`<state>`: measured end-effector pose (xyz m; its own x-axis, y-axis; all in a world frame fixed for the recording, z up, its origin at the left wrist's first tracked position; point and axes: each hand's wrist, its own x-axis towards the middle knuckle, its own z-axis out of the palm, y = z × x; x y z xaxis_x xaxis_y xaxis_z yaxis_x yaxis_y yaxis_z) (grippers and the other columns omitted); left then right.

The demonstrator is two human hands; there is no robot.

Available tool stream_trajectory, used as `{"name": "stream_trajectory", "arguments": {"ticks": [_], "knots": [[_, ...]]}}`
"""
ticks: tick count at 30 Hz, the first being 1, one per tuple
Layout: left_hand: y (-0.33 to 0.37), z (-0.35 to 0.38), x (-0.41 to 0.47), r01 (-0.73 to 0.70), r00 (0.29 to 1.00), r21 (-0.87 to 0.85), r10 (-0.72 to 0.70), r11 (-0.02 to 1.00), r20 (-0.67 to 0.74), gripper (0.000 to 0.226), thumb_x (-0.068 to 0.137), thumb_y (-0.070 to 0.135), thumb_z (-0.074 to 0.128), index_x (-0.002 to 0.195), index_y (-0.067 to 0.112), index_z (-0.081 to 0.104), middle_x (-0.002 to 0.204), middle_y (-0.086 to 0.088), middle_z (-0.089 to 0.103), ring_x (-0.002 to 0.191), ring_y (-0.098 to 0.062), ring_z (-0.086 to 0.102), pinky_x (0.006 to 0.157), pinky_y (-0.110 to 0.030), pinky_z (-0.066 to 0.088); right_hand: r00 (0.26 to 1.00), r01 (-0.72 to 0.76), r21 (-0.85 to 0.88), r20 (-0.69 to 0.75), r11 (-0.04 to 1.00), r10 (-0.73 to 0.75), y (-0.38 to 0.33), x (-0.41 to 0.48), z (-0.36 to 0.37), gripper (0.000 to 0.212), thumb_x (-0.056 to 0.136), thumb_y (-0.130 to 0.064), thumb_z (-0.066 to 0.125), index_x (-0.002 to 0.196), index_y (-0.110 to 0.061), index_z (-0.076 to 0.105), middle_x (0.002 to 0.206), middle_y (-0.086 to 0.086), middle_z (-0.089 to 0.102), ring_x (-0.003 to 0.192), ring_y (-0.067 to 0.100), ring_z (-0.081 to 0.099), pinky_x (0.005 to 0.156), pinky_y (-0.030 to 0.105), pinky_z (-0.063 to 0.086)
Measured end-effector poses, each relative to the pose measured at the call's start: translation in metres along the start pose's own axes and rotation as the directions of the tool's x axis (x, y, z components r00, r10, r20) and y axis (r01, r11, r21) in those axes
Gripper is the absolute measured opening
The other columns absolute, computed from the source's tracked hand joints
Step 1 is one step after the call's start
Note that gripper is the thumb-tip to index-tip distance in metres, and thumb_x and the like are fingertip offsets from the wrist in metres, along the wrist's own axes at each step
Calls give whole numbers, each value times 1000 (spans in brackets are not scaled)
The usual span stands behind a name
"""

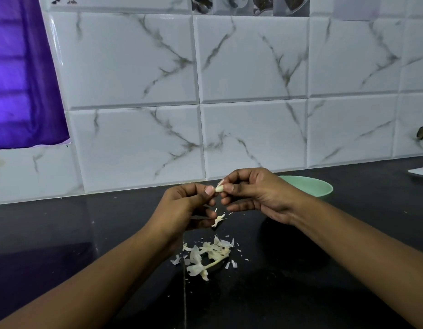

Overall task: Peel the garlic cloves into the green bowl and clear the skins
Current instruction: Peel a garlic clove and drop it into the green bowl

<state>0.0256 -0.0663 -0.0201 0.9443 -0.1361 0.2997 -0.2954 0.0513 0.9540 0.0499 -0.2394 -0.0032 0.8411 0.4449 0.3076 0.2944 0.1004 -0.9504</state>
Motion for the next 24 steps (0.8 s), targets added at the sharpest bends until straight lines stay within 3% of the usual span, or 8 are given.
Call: {"name": "stream_trajectory", "arguments": {"ticks": [2,5,7,9,12,15,19,24], "knots": [[0,-1,1,50,998,13,-50,999,-37,16,89,18,61,74,11,62,60,2,58,51,-11,60,59,-28,52,989,141,-251,-9,958,-148,2,1,1,7,82,-2,66,85,-8,65,79,13,68,69,11,67,64,23,57],[0,-2,2,95,994,0,-95,995,-61,17,90,18,61,74,11,62,58,3,57,52,-11,62,58,-28,53,884,405,-661,105,632,-456,3,1,1,7,81,-6,71,82,-12,69,84,3,71,77,8,66,74,27,56],[0,-3,3,110,992,-19,-111,994,-59,16,90,18,60,75,11,61,58,3,56,53,-11,62,59,-29,53,805,506,-723,200,470,-559,4,1,2,5,80,-7,73,83,-9,69,85,-4,70,81,6,66,75,28,54],[0,-3,3,123,991,-30,-125,992,-53,16,91,18,59,76,11,61,59,3,56,53,-11,62,60,-30,53,780,532,-733,229,424,-582,5,2,2,5,80,-6,71,83,-8,68,85,-4,69,83,7,66,75,28,53],[0,-1,3,92,994,-1,-92,996,-61,18,94,19,57,78,10,59,65,0,54,51,-10,61,56,-28,54,877,401,-663,79,632,-474,7,3,3,13,81,-4,71,78,-17,67,84,4,71,77,10,67,74,26,56],[-3,0,2,-42,996,131,52,991,-78,19,97,17,52,79,8,55,70,-4,51,49,-11,59,53,-27,55,981,141,-237,-98,961,-168,8,3,10,9,82,-1,67,80,-9,64,71,6,68,65,10,67,61,20,56],[-7,-3,4,-229,959,390,276,892,-68,17,95,18,55,78,14,55,61,8,54,52,-16,60,64,-38,56,992,-82,59,-87,995,87,5,1,9,3,86,-3,61,86,-3,65,68,6,69,59,11,67,55,19,56],[-9,-3,1,-358,872,661,489,659,-15,17,94,22,56,77,26,55,57,1,62,53,-10,61,50,-12,37,979,-194,154,-28,969,201,1,1,8,8,89,-4,56,87,0,63,65,7,68,54,11,66,52,19,56]]}}
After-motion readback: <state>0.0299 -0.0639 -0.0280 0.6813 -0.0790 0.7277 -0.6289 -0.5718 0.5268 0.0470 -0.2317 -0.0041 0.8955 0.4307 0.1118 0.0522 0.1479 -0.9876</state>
